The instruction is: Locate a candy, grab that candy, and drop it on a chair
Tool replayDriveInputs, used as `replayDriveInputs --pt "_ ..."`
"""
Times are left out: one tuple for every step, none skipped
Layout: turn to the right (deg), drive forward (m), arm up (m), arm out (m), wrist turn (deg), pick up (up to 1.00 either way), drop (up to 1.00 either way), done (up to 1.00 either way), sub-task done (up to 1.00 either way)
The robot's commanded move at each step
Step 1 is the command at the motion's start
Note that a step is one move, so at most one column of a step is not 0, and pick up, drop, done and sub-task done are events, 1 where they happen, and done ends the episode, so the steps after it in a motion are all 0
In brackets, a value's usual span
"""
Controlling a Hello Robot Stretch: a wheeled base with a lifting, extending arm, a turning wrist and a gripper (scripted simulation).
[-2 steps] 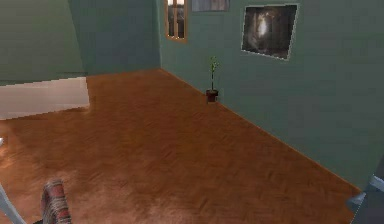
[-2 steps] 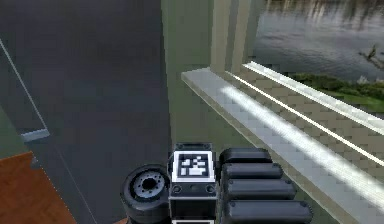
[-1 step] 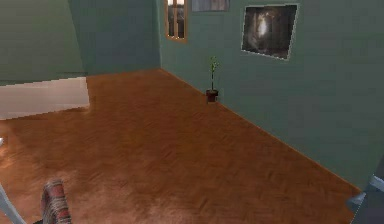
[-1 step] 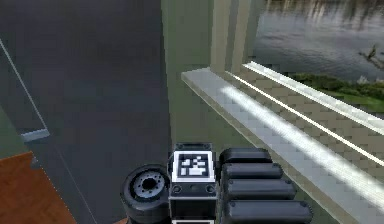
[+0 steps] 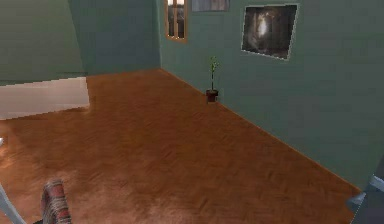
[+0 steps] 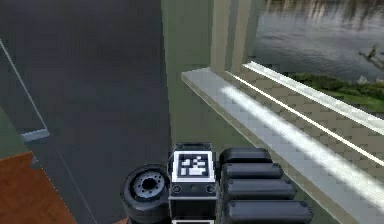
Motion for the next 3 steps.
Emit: replayDriveInputs --pt "33.0 0.0 0.0 0.0 0.0 0.0 0.0 0.0 0.0" --pt "-33.0 0.0 0.0 0.0 0.0 0.0 0.0 0.0 0.0" --pt "0.0 0.05 0.0 0.0 0.0 0.0 0.0 0.0 0.0"
